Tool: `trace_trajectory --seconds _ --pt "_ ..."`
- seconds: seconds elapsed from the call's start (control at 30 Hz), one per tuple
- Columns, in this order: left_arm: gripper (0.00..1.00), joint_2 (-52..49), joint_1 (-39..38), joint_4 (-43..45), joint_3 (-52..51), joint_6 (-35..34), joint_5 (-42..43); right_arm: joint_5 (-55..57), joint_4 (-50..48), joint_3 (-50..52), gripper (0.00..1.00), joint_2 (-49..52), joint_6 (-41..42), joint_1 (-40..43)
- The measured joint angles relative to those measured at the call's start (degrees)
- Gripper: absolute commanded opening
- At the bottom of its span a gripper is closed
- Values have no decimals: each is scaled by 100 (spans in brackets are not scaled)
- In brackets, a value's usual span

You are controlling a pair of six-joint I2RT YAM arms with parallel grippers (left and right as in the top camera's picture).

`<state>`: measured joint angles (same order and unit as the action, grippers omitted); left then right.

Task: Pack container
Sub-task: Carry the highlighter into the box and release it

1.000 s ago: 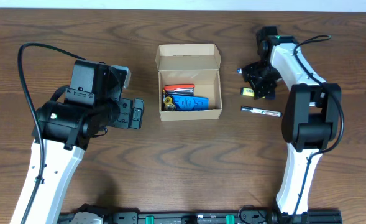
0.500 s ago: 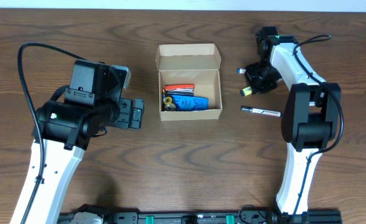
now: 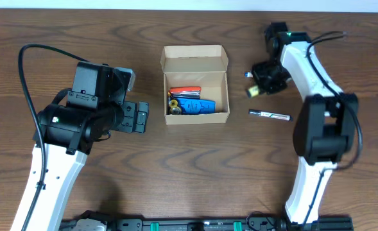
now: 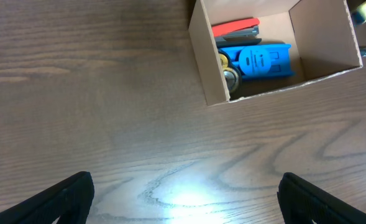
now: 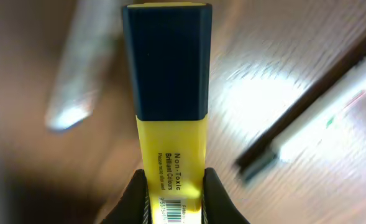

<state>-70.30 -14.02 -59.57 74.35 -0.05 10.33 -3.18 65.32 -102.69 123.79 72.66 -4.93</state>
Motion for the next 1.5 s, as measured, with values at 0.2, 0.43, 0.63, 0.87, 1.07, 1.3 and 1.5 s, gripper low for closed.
trace_trajectory --seconds 0.2,0.43,0.63,0.87,1.07,1.3,1.5 --pt "95 0 0 0 0 0 0 24 -820 -37 1 -1161 -852 -601" --pt "95 0 0 0 0 0 0 13 -651 -74 1 -1344 -2802 -1606" --pt "95 0 0 0 2 0 0 44 -22 -68 1 -1314 -3810 -1899" --pt "95 0 0 0 2 0 0 256 273 -17 1 -1305 -4227 -1982" --pt "95 0 0 2 2 0 0 313 81 236 1 -1215 -4321 -2017" --pt "95 0 0 0 0 0 0 345 -153 494 15 -892 -4339 -2017" --pt "95 0 0 2 0 0 0 385 -232 498 61 -876 -4378 -2020"
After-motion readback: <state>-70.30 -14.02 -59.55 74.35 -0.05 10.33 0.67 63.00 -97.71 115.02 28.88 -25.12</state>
